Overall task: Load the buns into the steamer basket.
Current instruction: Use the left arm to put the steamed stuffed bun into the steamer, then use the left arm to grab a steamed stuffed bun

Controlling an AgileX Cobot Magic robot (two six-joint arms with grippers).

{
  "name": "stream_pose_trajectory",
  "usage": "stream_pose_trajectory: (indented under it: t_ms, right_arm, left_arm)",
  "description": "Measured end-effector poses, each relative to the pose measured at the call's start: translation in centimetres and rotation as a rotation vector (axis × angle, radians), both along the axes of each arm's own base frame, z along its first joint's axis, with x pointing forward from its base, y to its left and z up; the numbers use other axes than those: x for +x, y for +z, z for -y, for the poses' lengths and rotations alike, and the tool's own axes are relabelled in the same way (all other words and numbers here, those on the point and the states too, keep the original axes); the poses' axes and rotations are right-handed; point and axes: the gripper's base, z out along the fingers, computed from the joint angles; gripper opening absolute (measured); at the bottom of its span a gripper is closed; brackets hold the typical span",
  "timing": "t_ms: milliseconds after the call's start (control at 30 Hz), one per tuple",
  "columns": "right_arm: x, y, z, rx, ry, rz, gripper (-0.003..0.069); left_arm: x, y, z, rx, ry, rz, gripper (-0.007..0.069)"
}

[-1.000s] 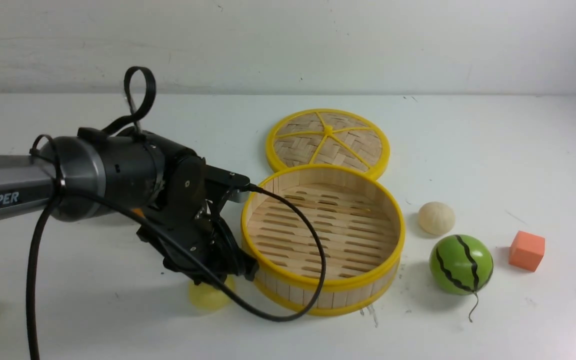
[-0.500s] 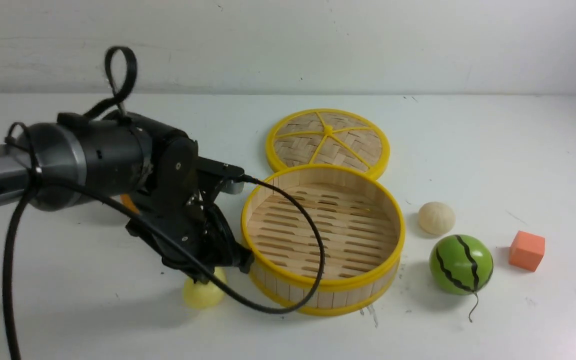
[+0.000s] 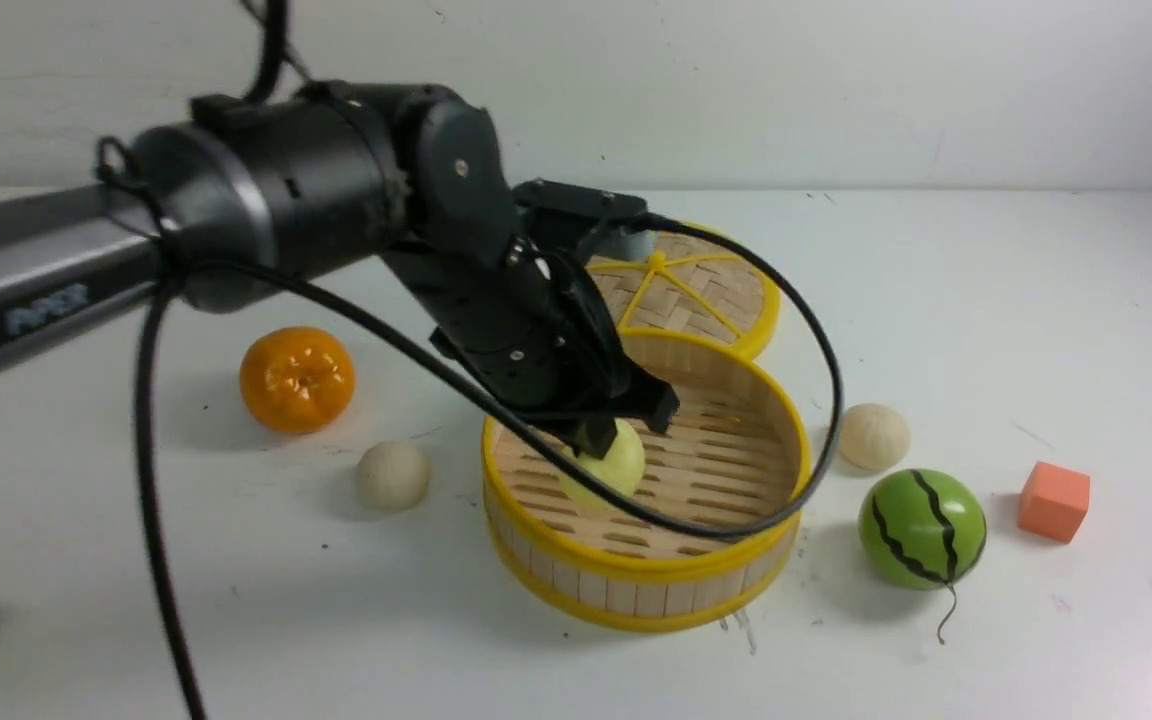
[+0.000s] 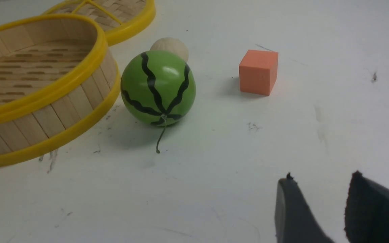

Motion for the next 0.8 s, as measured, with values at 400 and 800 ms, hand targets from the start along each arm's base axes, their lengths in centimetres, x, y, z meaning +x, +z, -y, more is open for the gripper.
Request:
stream_pose_trajectory:
  t_ms: [400,800]
  right_arm:
    - [0.0,0.0,0.0,0.000,0.000,0.000,0.0239]
    - [0.0,0.0,0.0,0.000,0.000,0.000,0.0239]
  left_arm:
    - [3.5,-3.5,2.2,0.131,0.011,-0.063,0.0200]
    - [2.2,3.0,-6.8,0.232,0.277,-0.030,0.0203]
